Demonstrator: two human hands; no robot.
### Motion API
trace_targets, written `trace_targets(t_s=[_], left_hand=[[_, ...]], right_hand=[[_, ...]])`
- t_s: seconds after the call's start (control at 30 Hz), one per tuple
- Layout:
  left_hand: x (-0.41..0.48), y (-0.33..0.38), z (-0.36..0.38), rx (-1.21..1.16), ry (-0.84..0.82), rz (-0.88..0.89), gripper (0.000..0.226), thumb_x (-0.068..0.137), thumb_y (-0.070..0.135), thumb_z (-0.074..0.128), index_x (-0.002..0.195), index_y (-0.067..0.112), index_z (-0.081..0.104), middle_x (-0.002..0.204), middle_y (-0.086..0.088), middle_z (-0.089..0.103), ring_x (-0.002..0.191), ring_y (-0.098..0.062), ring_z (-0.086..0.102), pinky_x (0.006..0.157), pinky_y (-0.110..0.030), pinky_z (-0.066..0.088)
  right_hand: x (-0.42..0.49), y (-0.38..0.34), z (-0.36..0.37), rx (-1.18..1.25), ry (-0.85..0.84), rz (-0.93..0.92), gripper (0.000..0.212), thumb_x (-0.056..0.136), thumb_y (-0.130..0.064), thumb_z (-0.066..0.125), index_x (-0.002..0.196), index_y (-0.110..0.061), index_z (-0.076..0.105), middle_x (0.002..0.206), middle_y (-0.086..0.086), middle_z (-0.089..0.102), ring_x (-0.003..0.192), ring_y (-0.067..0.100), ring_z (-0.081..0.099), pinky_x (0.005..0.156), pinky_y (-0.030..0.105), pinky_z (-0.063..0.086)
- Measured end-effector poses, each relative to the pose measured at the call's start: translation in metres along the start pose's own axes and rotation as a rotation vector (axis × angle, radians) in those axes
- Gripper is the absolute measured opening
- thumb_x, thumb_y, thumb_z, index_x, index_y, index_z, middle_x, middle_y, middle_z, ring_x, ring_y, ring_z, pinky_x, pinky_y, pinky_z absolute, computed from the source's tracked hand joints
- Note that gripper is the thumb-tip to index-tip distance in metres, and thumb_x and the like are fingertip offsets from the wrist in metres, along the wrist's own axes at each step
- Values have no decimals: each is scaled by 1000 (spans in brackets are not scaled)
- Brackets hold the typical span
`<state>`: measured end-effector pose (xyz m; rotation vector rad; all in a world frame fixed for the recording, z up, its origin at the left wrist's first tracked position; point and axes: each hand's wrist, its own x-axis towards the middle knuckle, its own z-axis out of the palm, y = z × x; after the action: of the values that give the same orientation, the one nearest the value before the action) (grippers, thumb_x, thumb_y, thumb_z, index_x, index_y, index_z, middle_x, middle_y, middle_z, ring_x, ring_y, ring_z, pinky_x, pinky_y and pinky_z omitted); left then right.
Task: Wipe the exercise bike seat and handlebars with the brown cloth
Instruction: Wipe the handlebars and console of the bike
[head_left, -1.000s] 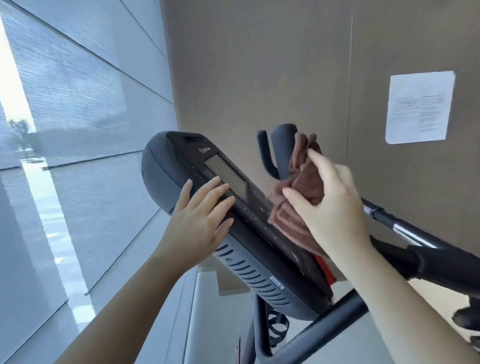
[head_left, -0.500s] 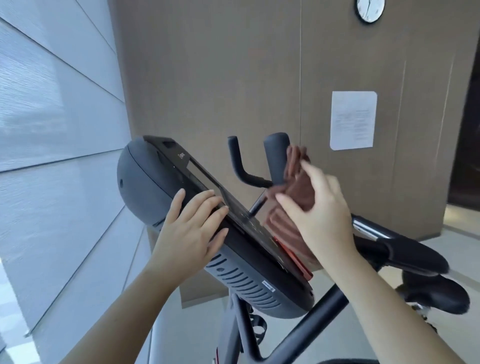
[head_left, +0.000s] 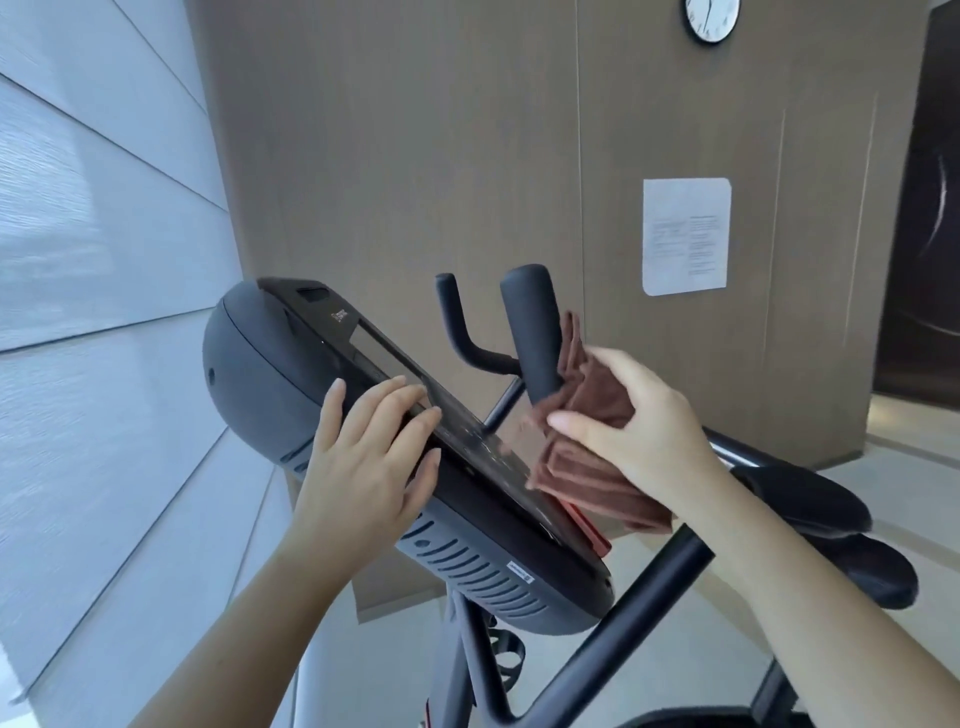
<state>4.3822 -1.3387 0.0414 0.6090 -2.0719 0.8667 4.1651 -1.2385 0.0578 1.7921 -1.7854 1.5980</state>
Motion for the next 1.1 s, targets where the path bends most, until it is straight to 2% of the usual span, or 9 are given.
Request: trace_targets(t_s=[0.2, 0.3, 0.37, 0.6, 0.73, 0.8, 0.9, 1.0, 1.1], left_hand=[[36, 24, -19, -60, 90, 38, 32, 90, 23, 43, 110, 6, 62, 124, -14, 57, 118, -30, 48, 104, -48, 23], [55, 31, -29, -42, 92, 45, 36, 90, 23, 43, 118, 6, 59, 131, -14, 52, 122, -30, 45, 102, -48, 27], [64, 37, -33, -35, 83, 12, 38, 90, 22, 42, 121, 6, 57, 134, -13, 50, 126, -29, 42, 103, -49, 29], [87, 56, -40, 4, -31, -44, 43, 90, 20, 37, 128, 8, 52, 139, -6, 45, 130, -22, 36, 106, -40, 20], [91, 69, -36, 53, -110, -67, 44, 90, 20, 35, 128, 7, 53, 140, -6, 43, 131, -21, 36, 105, -43, 24], [89, 73, -34, 49, -120, -103, 43, 90, 18, 33, 126, 6, 54, 141, -5, 41, 132, -19, 34, 105, -43, 23], [84, 80, -34, 21, -108, -158, 43, 91, 19, 32, 124, 5, 55, 142, -3, 38, 133, -14, 30, 107, -40, 20], [82, 92, -32, -4, -89, -219, 43, 93, 23, 32, 121, 5, 57, 142, -4, 38, 133, -14, 29, 107, -43, 20], [79, 110, -26, 32, -97, -252, 42, 93, 25, 33, 119, 5, 59, 140, -8, 42, 133, -19, 31, 106, -45, 20]], right_hand=[[48, -3, -10, 335, -149, 35, 54, 65, -40, 77, 113, -35, 52, 96, -24, 59, 84, -14, 56, 68, 1, 43], [74, -7, -5, 516, -153, -3, 50, 69, -33, 75, 115, -27, 56, 102, -12, 65, 94, 1, 61, 79, 9, 47], [76, -1, -3, 588, -195, -32, 39, 70, -34, 75, 104, -37, 57, 98, -15, 67, 92, 1, 63, 78, 11, 49], [58, 41, -8, 507, -483, -83, 50, 59, -55, 75, 104, -47, 56, 94, -25, 68, 87, -12, 60, 70, 7, 44], [81, 30, -4, 594, -474, -116, 54, 50, -58, 76, 99, -47, 57, 95, -20, 68, 90, -6, 62, 82, 16, 46], [80, 32, 3, 634, -442, -123, 41, 61, -49, 77, 94, -51, 54, 89, -27, 64, 84, -16, 58, 72, 3, 42], [65, 45, -5, 498, -534, -165, 57, 62, -52, 75, 113, -49, 49, 91, -35, 55, 85, -23, 52, 73, -1, 37], [45, 63, -24, 179, -603, -241, 69, 64, -57, 69, 126, -42, 42, 113, -16, 55, 105, 5, 53, 88, 24, 41], [17, 74, -42, -120, -511, -416, 65, 72, -53, 65, 129, -39, 38, 112, -4, 46, 103, 21, 50, 83, 30, 41]])
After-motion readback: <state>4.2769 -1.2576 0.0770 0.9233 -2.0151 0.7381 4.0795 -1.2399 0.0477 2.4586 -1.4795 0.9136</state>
